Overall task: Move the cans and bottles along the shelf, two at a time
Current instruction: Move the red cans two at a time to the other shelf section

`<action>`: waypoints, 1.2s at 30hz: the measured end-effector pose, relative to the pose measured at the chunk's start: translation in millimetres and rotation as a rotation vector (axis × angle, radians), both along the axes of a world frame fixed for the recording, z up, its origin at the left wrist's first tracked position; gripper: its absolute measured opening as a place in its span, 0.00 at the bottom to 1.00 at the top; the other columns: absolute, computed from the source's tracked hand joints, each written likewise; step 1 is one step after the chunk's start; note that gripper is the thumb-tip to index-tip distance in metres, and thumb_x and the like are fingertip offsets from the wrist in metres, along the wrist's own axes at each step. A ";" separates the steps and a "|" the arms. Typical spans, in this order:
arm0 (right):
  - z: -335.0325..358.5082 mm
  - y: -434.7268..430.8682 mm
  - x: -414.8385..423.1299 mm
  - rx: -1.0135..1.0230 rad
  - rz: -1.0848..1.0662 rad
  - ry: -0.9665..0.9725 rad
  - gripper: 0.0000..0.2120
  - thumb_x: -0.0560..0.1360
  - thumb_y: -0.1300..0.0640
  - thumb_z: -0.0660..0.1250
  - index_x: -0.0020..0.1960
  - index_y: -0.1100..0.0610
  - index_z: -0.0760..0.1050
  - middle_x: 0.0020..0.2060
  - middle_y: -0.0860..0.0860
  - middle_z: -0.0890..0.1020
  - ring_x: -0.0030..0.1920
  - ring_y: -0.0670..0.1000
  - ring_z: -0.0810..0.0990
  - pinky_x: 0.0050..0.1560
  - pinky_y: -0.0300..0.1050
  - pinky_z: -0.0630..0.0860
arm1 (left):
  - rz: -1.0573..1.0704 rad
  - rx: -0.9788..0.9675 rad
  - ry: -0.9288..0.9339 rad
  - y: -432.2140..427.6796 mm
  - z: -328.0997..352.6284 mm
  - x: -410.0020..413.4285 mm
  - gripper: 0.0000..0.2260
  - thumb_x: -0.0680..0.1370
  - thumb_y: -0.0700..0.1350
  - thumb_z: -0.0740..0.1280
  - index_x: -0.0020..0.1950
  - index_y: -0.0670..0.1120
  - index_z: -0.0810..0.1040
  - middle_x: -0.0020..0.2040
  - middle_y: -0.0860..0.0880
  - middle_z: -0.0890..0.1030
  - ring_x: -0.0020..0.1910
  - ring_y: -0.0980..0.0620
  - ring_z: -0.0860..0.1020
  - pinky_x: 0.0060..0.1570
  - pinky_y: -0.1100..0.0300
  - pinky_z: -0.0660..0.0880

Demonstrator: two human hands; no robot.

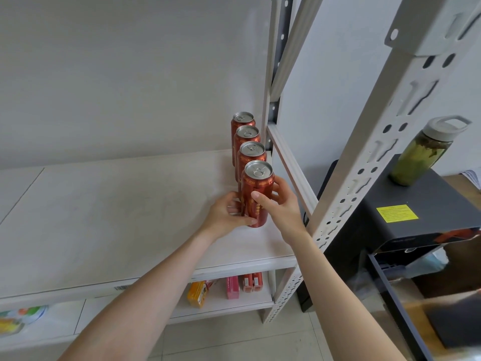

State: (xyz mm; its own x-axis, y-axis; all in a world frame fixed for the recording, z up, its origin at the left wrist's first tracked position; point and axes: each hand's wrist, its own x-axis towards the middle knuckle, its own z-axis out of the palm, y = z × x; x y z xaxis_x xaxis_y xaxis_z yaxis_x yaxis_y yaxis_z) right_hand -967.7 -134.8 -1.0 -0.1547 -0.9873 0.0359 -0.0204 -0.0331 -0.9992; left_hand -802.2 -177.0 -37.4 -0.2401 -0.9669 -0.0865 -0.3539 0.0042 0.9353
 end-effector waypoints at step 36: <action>-25.7 170.0 235.8 -0.034 -0.057 1.424 0.33 0.77 0.44 0.62 0.77 0.52 0.54 0.77 0.56 0.60 0.76 0.60 0.58 0.72 0.66 0.54 | 0.074 -0.619 -1.130 200.6 2.6 300.7 0.25 0.78 0.56 0.64 0.73 0.47 0.68 0.76 0.42 0.66 0.76 0.41 0.61 0.73 0.38 0.55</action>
State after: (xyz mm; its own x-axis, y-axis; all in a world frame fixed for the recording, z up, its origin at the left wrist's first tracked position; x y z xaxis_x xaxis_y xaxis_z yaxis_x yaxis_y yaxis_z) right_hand -732.0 35.2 -26.7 -0.0060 -0.9767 0.2148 -0.9921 -0.0211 -0.1236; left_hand -501.5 23.6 -34.7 -0.2721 -0.9267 0.2592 -0.9614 0.2734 -0.0318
